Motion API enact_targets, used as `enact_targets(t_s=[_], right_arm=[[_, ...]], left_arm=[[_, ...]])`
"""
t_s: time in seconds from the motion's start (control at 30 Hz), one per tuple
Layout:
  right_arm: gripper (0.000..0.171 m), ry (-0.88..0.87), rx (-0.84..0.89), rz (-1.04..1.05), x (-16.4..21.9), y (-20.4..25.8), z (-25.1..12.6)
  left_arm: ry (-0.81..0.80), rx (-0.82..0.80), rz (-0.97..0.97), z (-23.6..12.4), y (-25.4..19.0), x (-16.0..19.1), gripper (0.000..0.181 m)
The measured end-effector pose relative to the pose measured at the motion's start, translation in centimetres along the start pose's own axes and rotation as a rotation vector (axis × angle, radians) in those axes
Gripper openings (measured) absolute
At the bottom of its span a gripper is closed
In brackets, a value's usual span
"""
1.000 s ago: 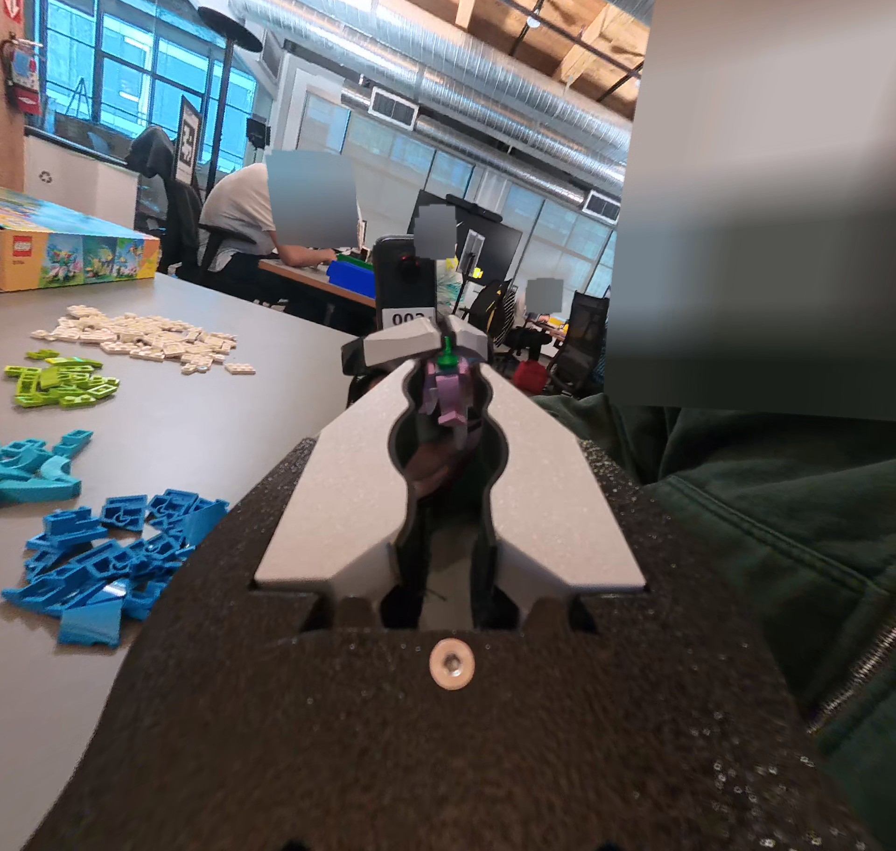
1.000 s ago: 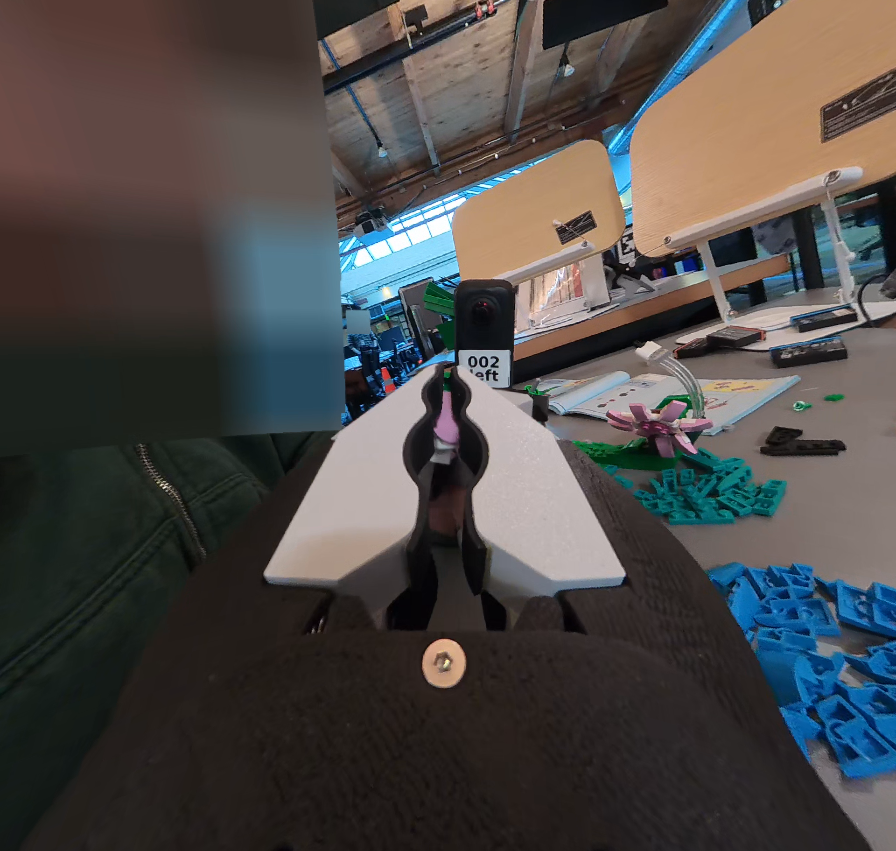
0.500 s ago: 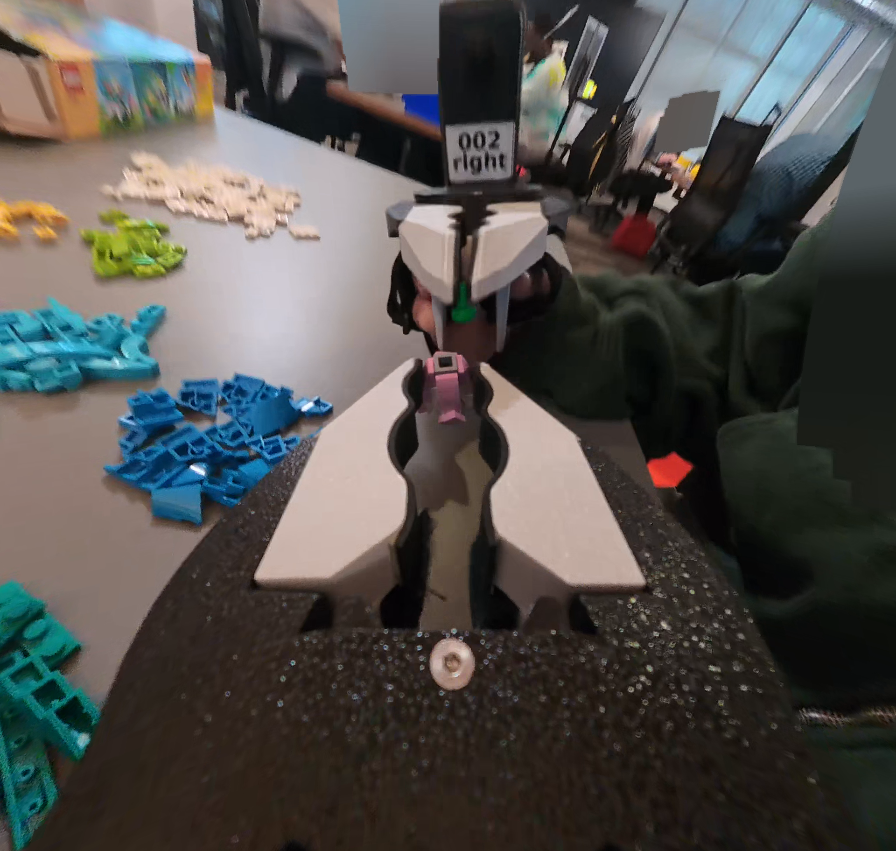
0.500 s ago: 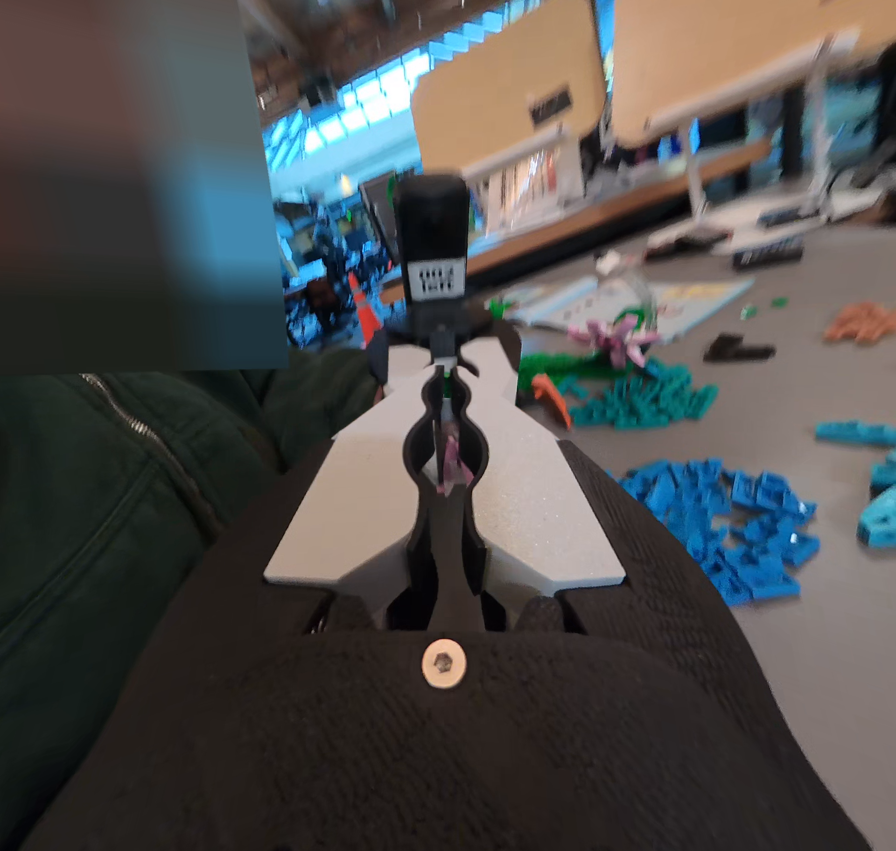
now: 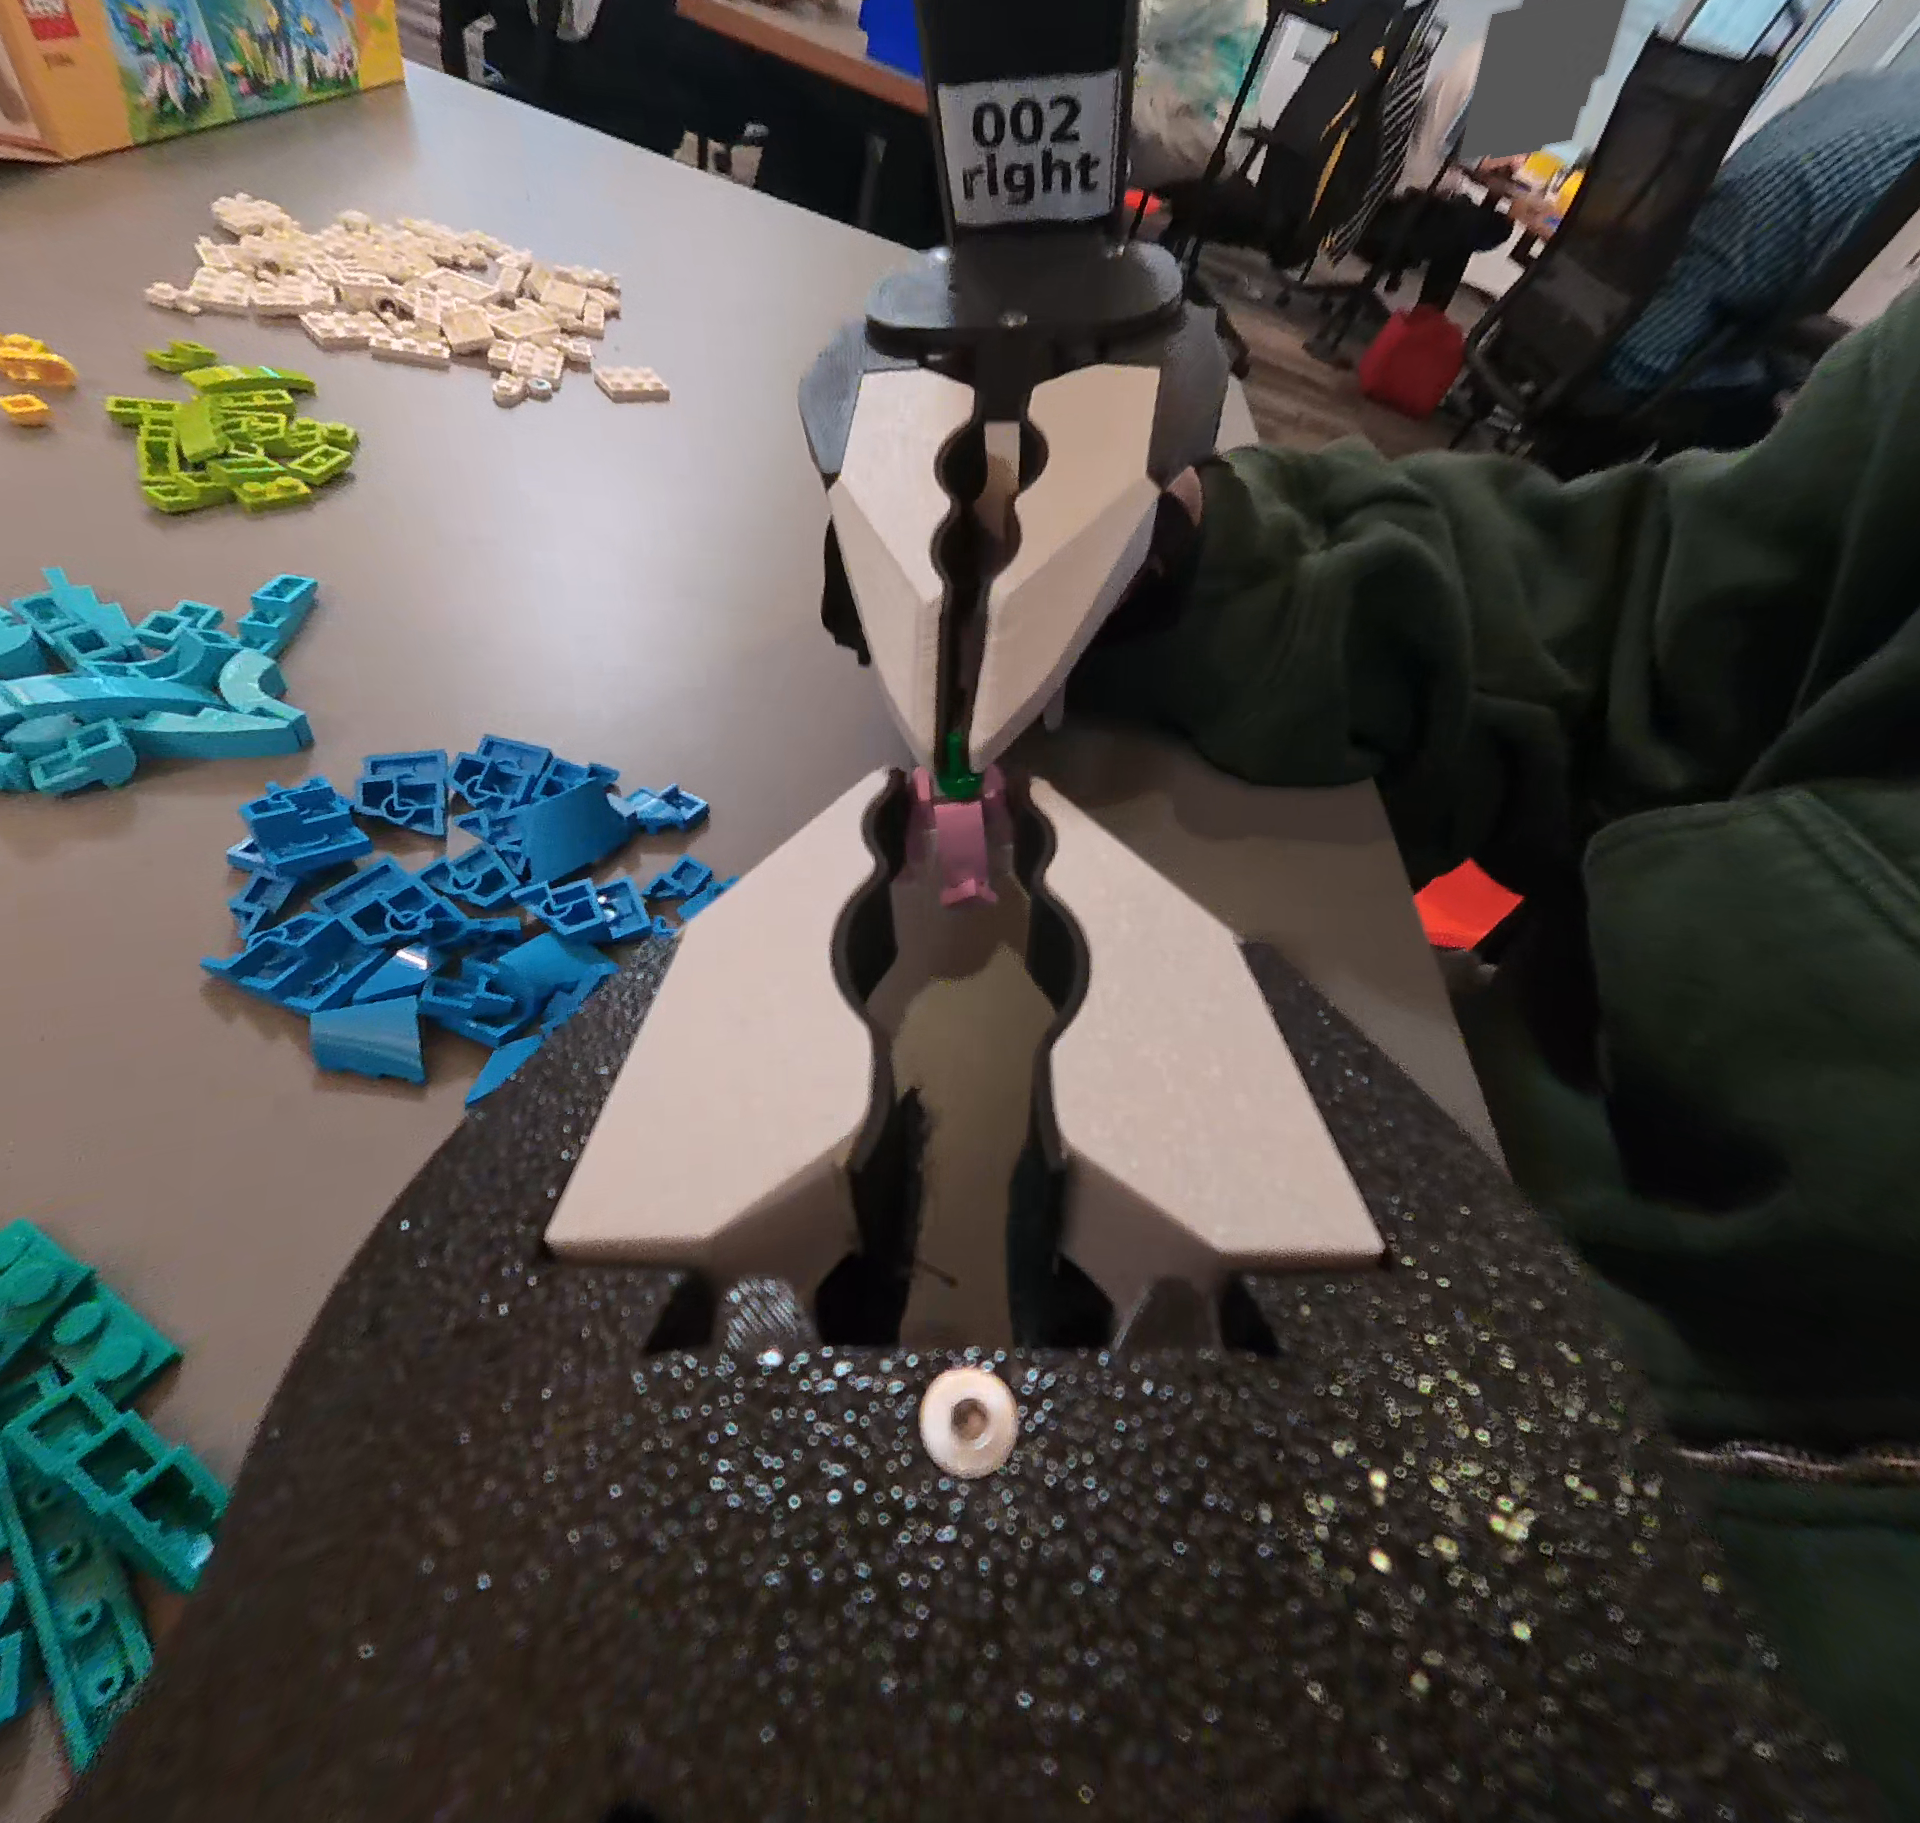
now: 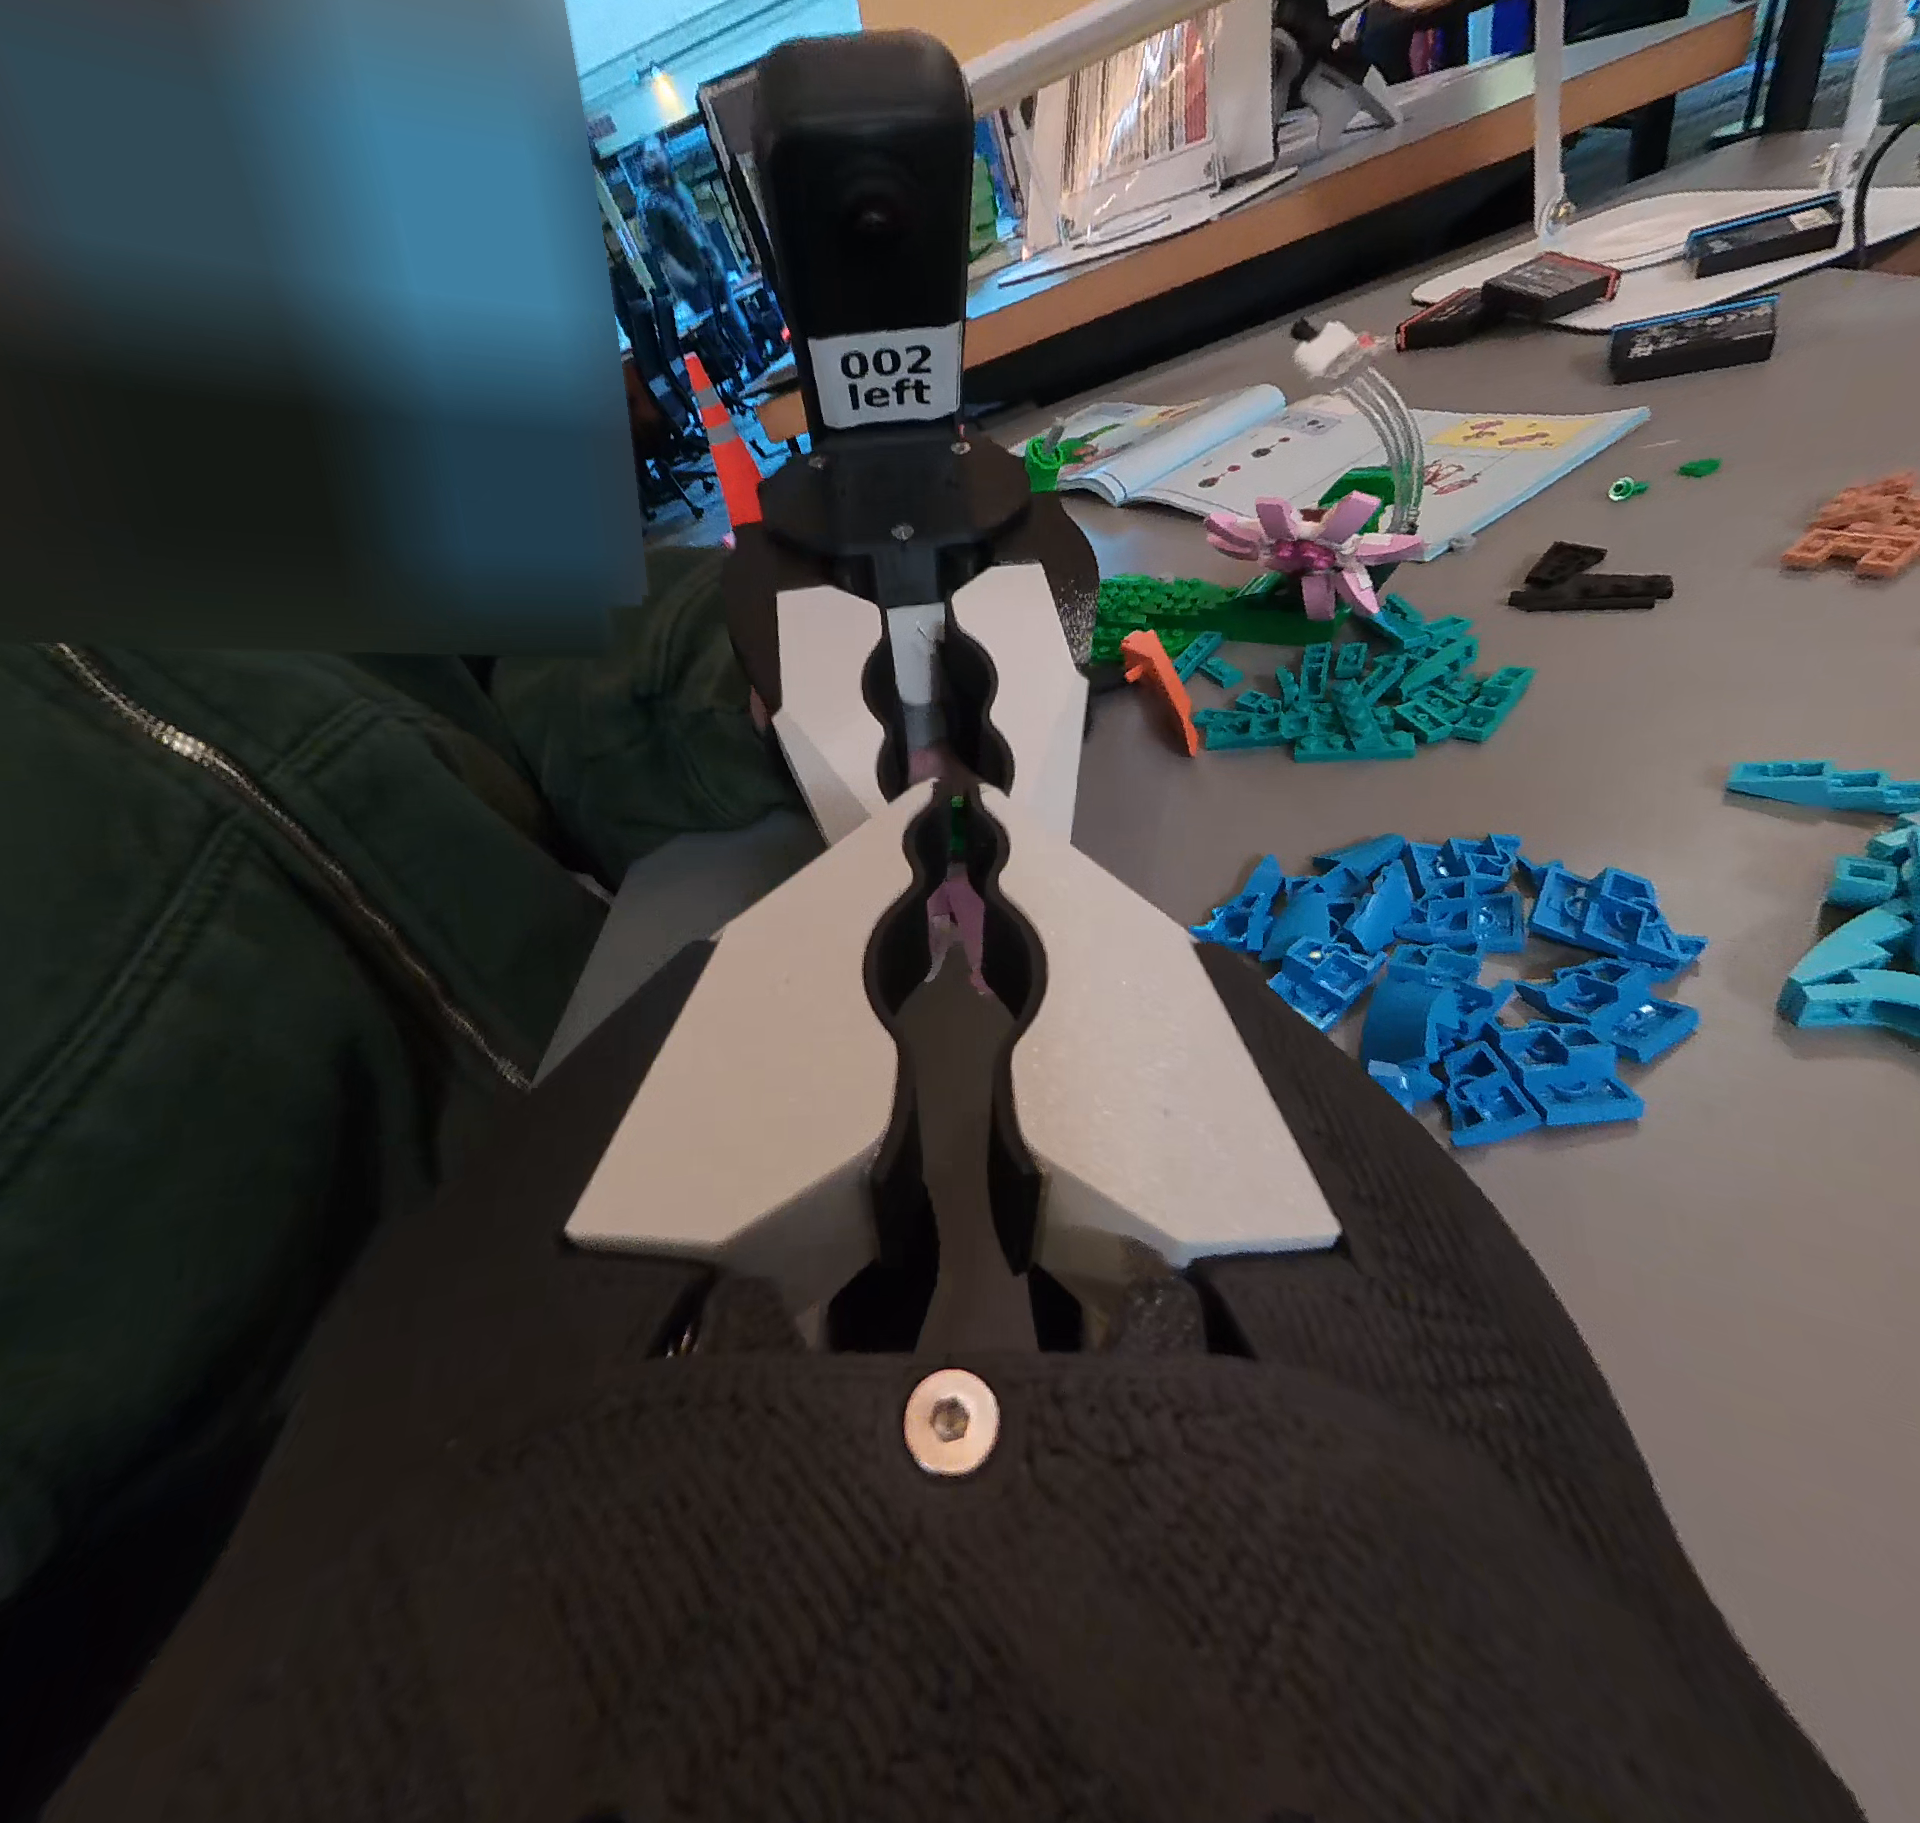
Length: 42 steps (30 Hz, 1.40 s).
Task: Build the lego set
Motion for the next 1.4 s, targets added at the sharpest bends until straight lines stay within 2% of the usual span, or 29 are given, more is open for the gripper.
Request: enact_targets(t_s=[0.33, 0.7, 1.4], right_arm=[[0.001, 0.07, 0.02, -0.07, 0.29, 0.14, -0.38], [0.001, 0.005, -0.047, -0.048, 0.01, 0.29, -0.52], [0.001, -0.019, -0.09, -0.042, -0.1, 0.53, -0.72]], left_arm=[[0.068, -0.008, 0.061, 0.47, -0.39, 0.23, 0.018], [-0.014, 0.024, 0.061, 0.2, -0.62, -0.17, 0.018], [-0.059, 0.06, 0.044, 0.1, -0.8, -0.37, 0.018]])
Point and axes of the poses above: each gripper's, where its closed fingertips meet, z out along the fingers, x out of its underside, y = z × x across the jaws, the point moved 9 cm from there along -z, back along the fingers, and after that the axes turned 7 degrees about z, right-handed, at the moved point
